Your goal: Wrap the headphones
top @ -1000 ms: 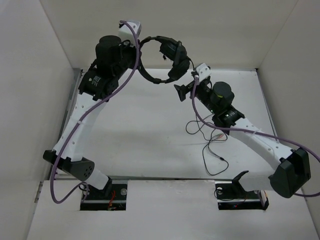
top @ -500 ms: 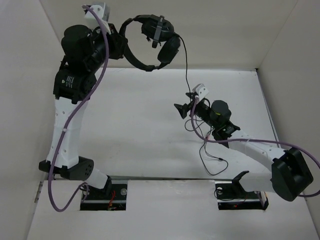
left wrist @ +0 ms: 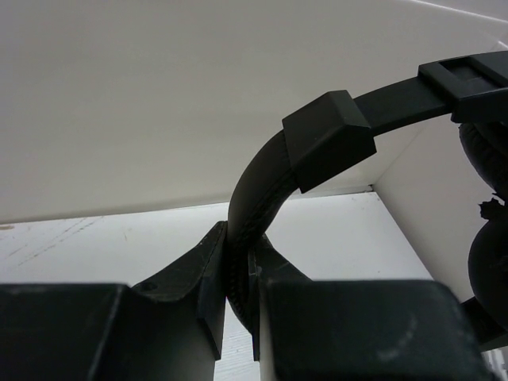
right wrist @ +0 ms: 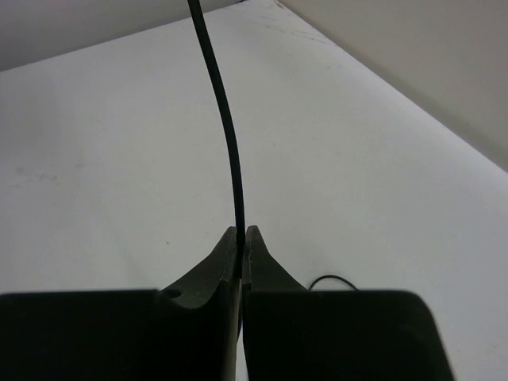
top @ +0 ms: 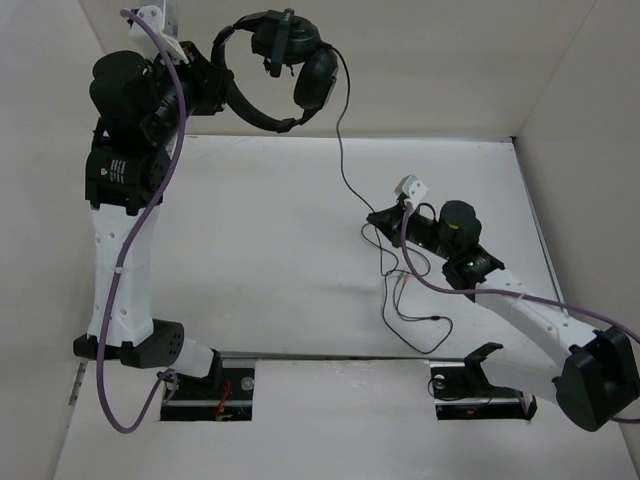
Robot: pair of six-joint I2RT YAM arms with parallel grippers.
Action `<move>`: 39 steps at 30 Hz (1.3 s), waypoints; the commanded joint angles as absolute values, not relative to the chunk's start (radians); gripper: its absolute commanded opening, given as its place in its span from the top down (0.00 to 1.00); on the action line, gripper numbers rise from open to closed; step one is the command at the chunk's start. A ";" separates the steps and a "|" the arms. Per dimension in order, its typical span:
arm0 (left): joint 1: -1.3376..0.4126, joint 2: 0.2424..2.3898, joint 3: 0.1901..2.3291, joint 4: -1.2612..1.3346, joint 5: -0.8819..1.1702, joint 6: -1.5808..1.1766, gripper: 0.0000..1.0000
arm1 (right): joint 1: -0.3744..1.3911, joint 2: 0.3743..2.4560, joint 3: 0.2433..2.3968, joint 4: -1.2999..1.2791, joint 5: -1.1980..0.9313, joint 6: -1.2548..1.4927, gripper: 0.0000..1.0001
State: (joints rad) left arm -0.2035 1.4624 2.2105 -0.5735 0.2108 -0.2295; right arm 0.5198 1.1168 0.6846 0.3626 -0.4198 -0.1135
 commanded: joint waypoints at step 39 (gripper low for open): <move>-0.714 1.433 1.649 -0.431 -0.135 0.291 1.00 | 0.449 1.330 1.473 0.233 0.046 -1.596 1.00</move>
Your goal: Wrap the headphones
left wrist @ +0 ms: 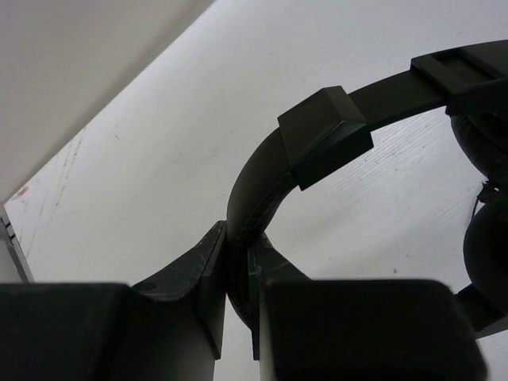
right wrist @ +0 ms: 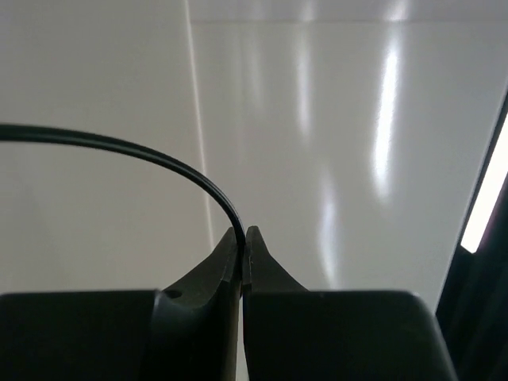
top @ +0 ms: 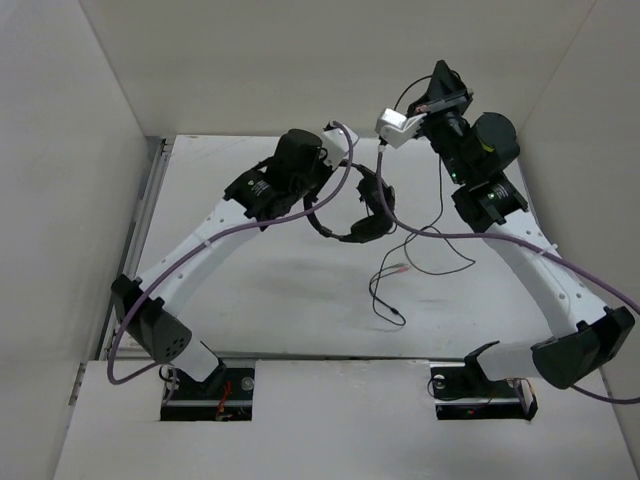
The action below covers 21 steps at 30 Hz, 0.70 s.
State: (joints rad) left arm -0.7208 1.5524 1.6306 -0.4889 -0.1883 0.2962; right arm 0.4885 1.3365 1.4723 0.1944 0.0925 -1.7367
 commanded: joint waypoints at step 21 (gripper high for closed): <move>-0.778 1.379 1.812 -0.572 0.147 0.285 1.00 | 0.427 1.463 1.594 0.058 -0.020 -1.143 1.00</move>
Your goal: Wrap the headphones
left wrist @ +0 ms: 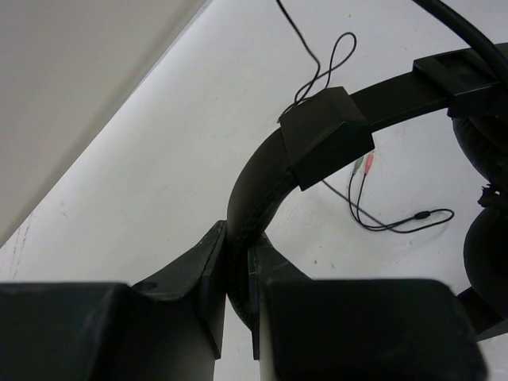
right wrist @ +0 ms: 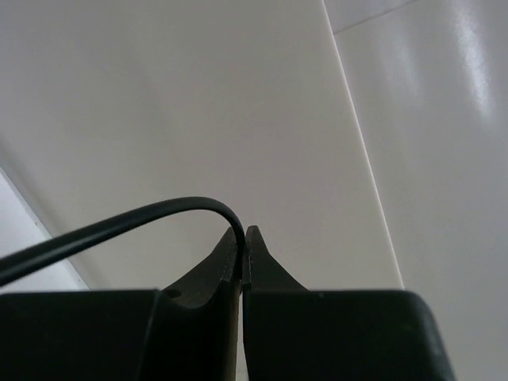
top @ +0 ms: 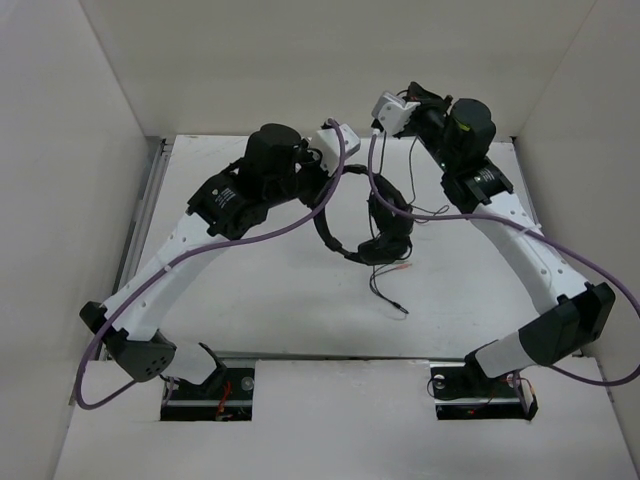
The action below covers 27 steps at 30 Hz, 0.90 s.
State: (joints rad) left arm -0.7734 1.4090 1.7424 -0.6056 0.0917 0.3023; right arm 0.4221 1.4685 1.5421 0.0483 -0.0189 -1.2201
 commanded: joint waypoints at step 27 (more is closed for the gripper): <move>-0.811 1.408 1.864 -0.667 0.284 0.268 1.00 | 0.486 1.528 1.597 0.084 0.009 -0.971 1.00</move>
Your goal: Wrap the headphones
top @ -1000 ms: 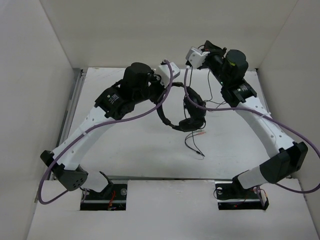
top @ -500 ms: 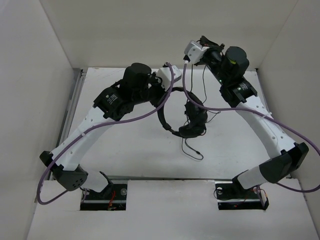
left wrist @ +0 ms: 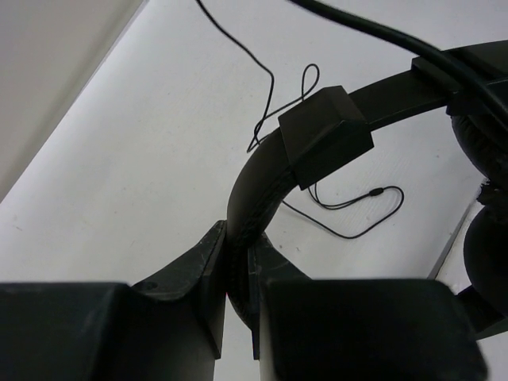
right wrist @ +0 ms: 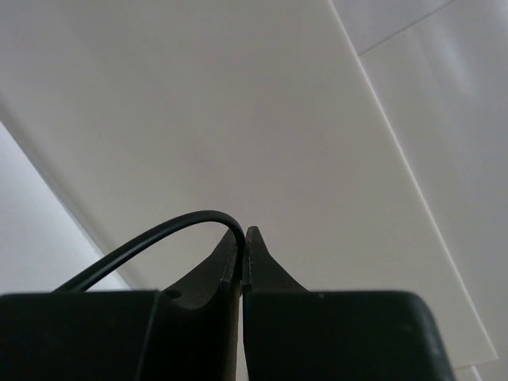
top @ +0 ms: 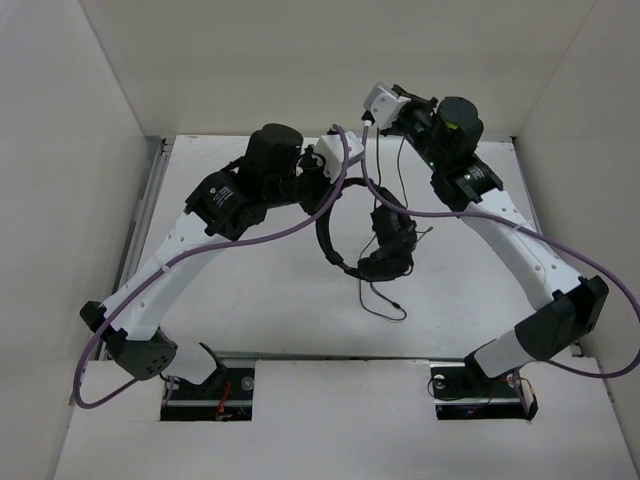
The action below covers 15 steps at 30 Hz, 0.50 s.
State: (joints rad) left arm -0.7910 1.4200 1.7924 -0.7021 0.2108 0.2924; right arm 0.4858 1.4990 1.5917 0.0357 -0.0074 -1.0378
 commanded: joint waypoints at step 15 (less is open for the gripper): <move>-0.780 1.390 1.893 -0.676 0.304 0.255 1.00 | 0.443 1.566 1.583 0.120 0.049 -0.812 1.00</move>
